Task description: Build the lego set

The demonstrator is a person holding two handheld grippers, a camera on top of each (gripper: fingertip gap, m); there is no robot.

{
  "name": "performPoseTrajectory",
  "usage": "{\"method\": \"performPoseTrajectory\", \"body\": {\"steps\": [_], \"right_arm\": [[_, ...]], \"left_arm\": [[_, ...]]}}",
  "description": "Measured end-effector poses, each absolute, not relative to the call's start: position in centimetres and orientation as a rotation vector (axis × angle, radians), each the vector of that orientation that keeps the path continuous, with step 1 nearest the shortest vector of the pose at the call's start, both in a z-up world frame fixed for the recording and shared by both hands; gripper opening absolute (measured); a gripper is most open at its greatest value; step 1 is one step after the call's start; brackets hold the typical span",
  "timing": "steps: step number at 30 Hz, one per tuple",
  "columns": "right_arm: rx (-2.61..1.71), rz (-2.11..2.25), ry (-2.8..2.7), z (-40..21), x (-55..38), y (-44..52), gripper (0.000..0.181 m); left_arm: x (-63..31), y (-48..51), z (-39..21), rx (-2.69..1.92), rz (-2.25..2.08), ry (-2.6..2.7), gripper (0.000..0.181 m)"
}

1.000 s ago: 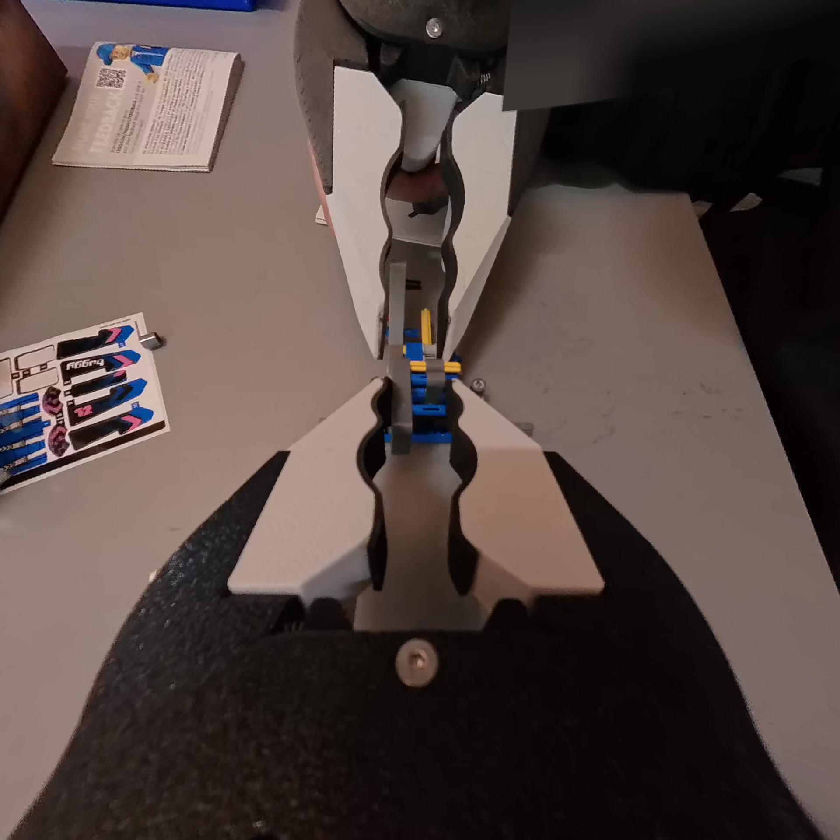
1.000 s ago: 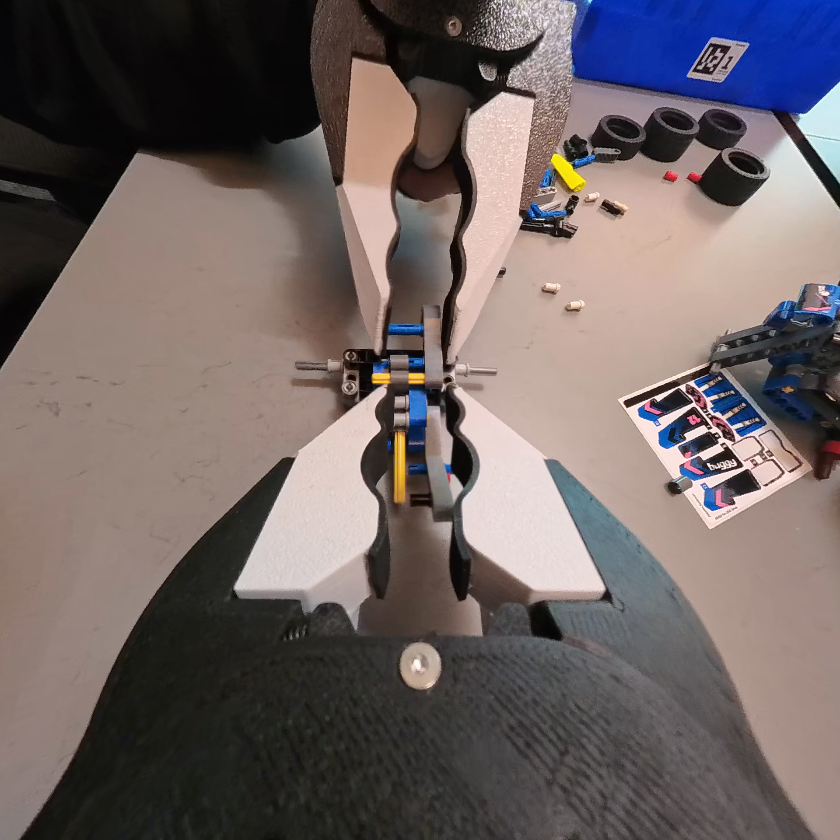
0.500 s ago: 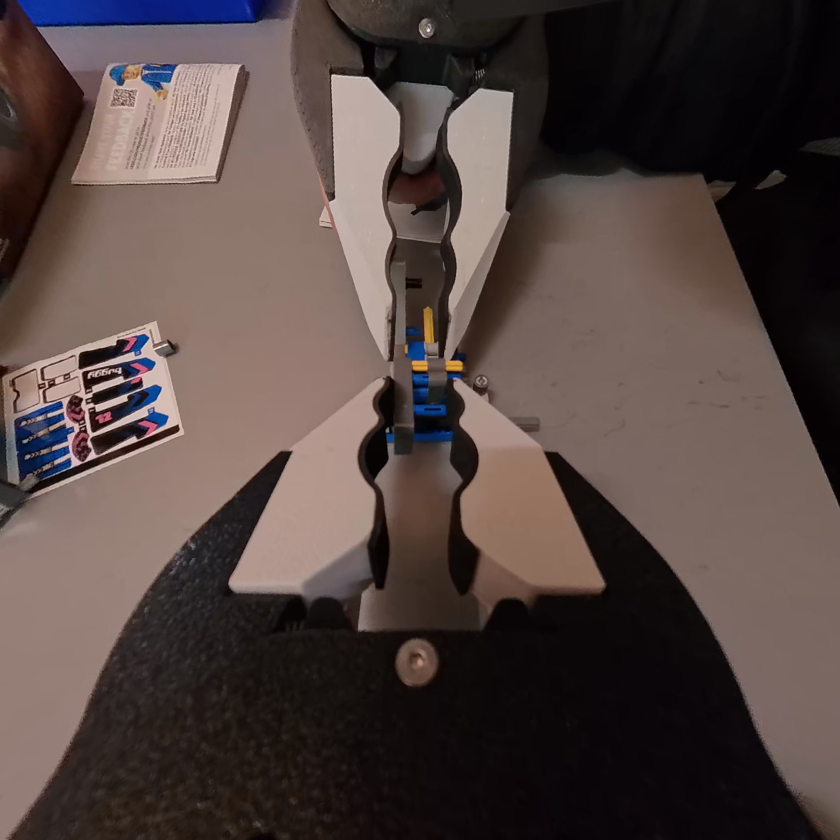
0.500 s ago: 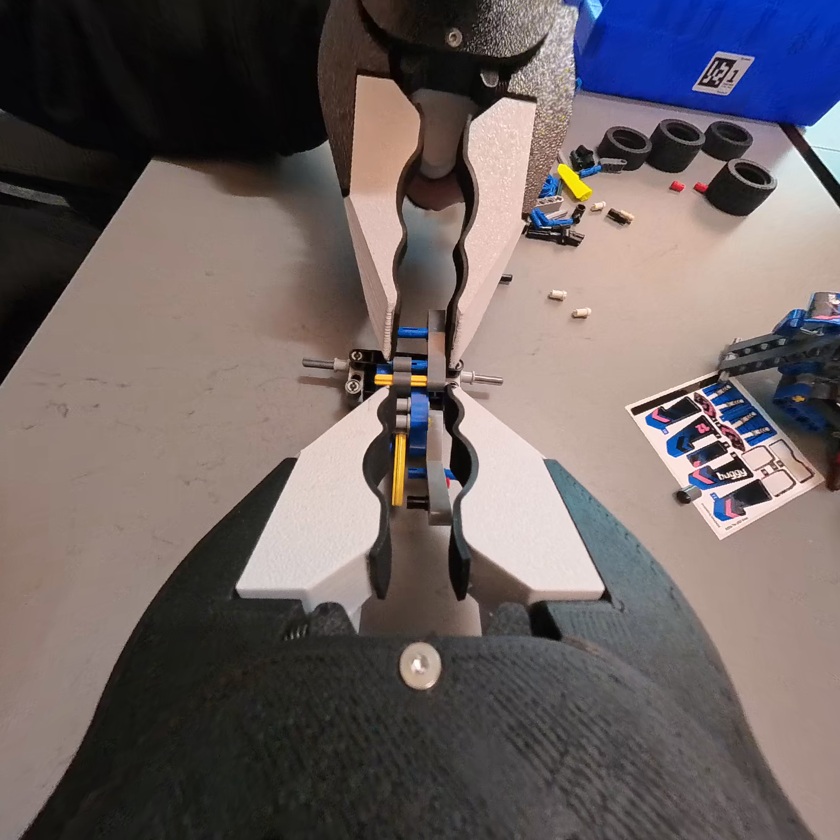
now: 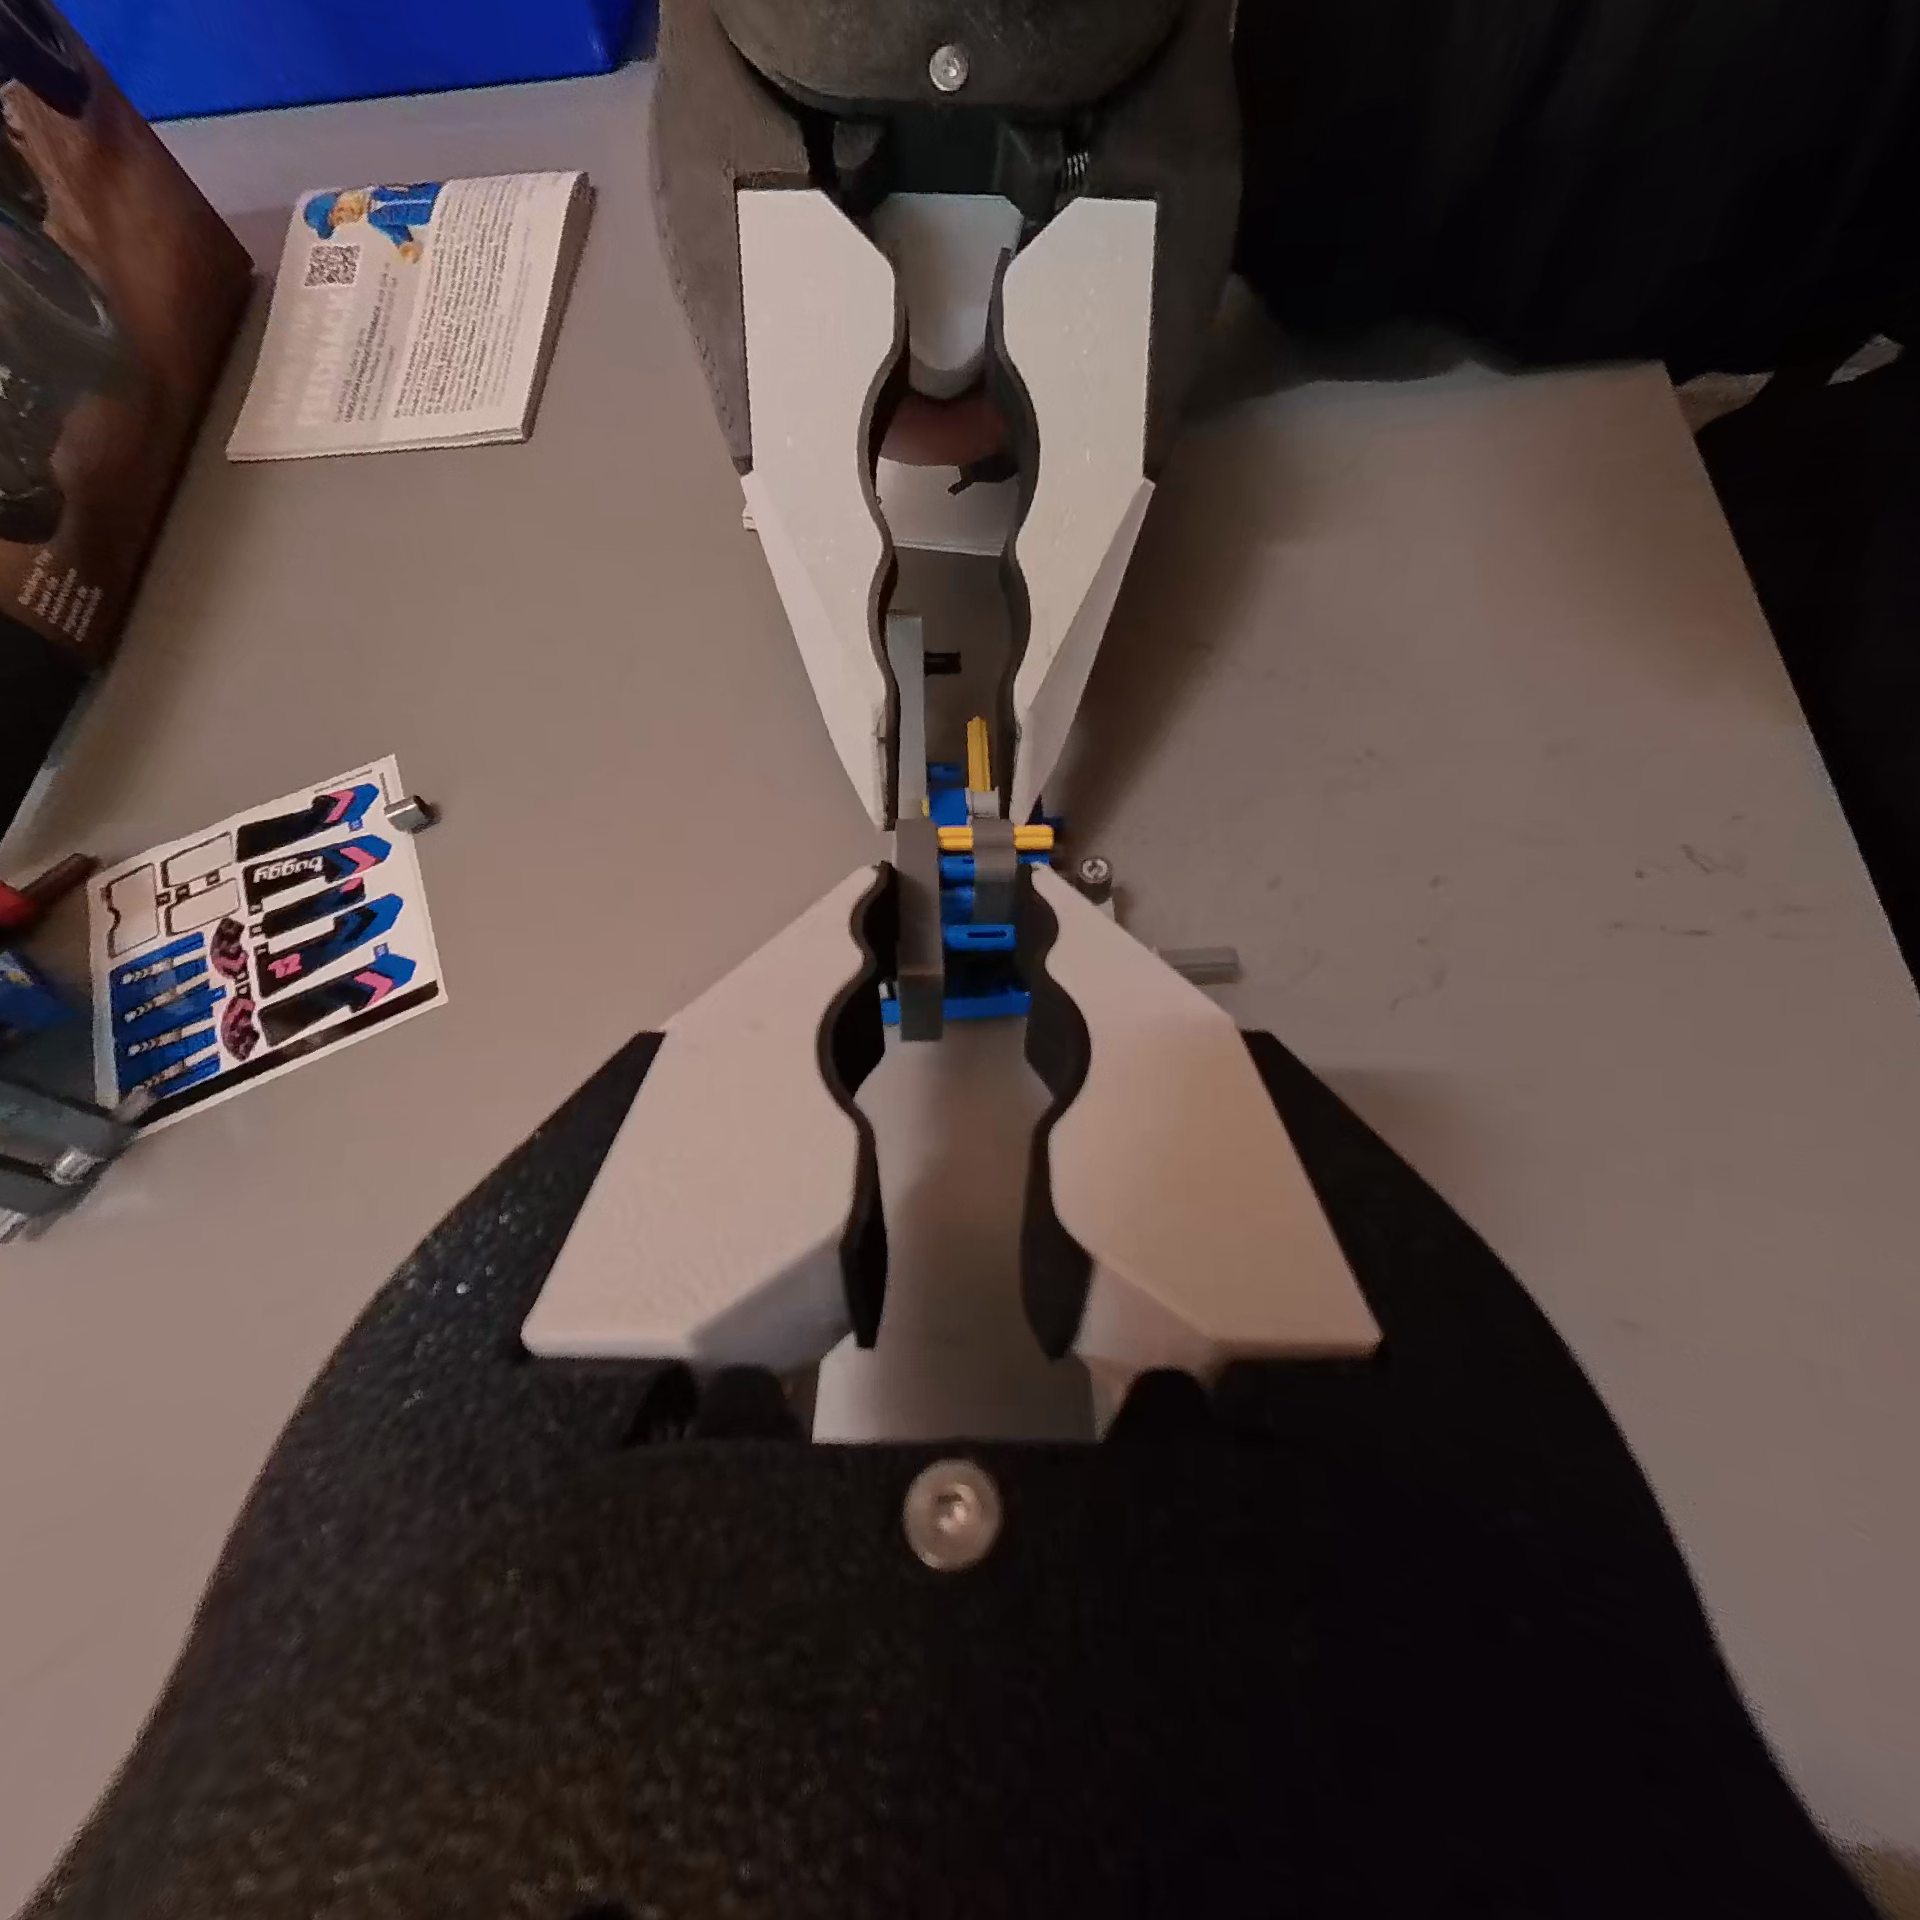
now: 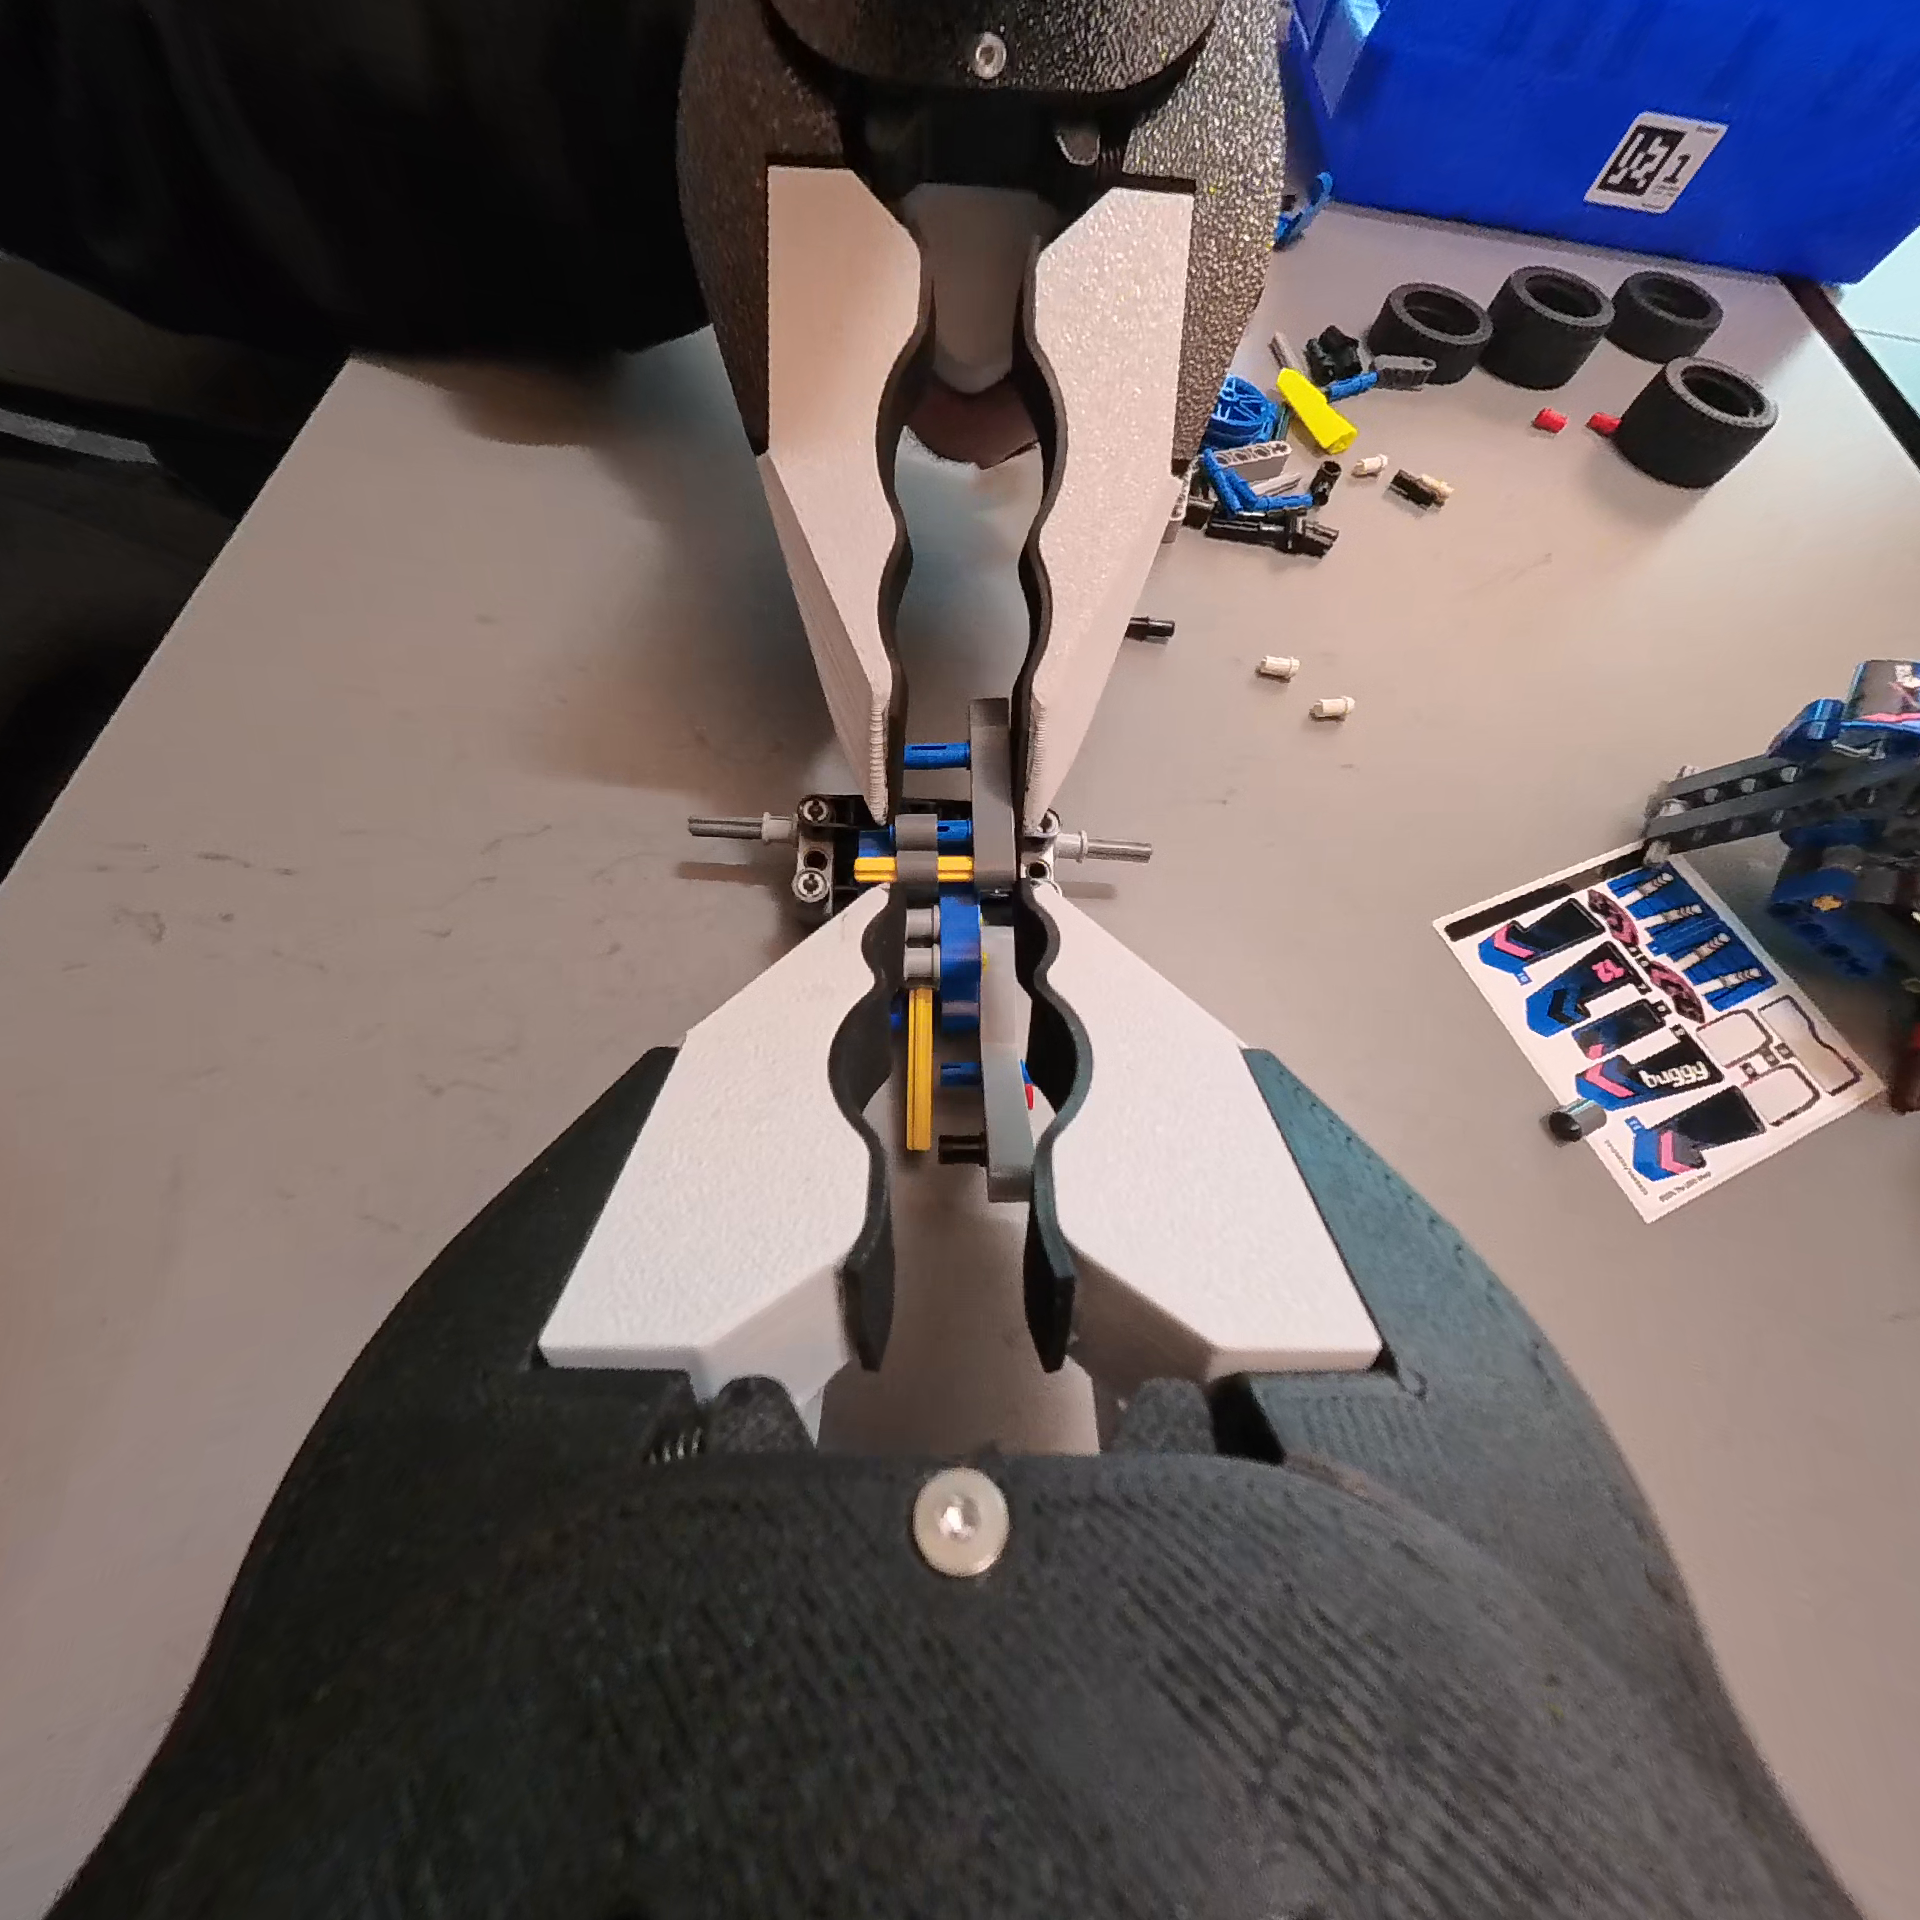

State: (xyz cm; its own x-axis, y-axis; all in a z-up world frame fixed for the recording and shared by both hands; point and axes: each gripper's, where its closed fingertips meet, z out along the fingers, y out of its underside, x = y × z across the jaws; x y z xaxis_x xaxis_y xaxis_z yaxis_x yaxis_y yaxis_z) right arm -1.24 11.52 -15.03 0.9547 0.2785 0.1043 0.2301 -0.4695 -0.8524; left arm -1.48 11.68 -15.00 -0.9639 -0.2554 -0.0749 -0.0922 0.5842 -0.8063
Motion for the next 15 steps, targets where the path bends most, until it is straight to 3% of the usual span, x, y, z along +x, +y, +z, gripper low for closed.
{"method": "performPoseTrajectory", "body": {"steps": [15], "right_arm": [[-2.085, 0.023, -0.373, -15.04, -1.20, 11.56, 0.017]], "left_arm": [[-1.26, 11.69, -15.00, -0.300, -1.335, 2.597, 0.019]]}}
